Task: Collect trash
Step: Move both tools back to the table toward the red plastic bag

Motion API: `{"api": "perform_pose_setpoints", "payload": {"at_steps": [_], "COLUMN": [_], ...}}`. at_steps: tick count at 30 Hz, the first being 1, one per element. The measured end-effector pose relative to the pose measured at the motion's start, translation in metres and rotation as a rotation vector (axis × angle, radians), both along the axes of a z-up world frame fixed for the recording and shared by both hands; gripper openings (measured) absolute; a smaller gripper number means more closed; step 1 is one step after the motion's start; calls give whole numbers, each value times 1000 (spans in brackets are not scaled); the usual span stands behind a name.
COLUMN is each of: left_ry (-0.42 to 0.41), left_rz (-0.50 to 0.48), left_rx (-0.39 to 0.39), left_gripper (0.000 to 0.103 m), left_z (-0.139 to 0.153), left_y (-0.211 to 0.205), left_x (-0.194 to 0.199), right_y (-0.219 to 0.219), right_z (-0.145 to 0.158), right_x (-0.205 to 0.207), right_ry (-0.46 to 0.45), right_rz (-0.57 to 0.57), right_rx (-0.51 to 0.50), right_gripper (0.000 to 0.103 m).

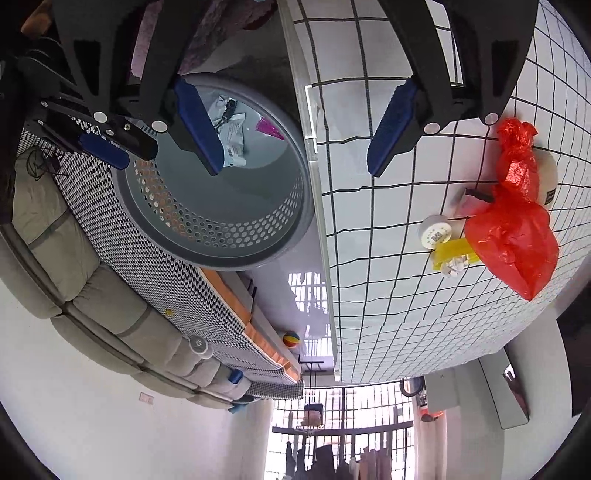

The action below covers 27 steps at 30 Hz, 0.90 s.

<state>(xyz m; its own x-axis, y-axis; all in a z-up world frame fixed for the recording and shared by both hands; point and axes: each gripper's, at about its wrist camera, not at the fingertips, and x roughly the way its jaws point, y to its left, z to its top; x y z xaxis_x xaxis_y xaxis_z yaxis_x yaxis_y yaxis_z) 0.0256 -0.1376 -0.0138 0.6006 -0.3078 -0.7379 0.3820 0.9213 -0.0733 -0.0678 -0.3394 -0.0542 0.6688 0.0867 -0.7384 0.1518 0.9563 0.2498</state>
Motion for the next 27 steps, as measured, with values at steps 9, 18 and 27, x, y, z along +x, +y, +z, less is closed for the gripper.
{"api": "perform_pose_setpoints", "payload": {"at_steps": [9, 18, 27], "left_ry": [-44, -64, -66], "left_rz": [60, 171, 319], "left_rx": [-5, 4, 43], "left_gripper": [82, 86, 87], "left_z": [14, 20, 15], "left_y": [41, 105, 177], "left_x": [-14, -25, -30], "right_y": [32, 81, 138], "right_z": [15, 28, 35], "right_x": [1, 14, 32], "right_ry": [-46, -90, -82], "right_rz": [47, 151, 255], "right_rx": [-35, -47, -30], "right_gripper": [61, 63, 67]}}
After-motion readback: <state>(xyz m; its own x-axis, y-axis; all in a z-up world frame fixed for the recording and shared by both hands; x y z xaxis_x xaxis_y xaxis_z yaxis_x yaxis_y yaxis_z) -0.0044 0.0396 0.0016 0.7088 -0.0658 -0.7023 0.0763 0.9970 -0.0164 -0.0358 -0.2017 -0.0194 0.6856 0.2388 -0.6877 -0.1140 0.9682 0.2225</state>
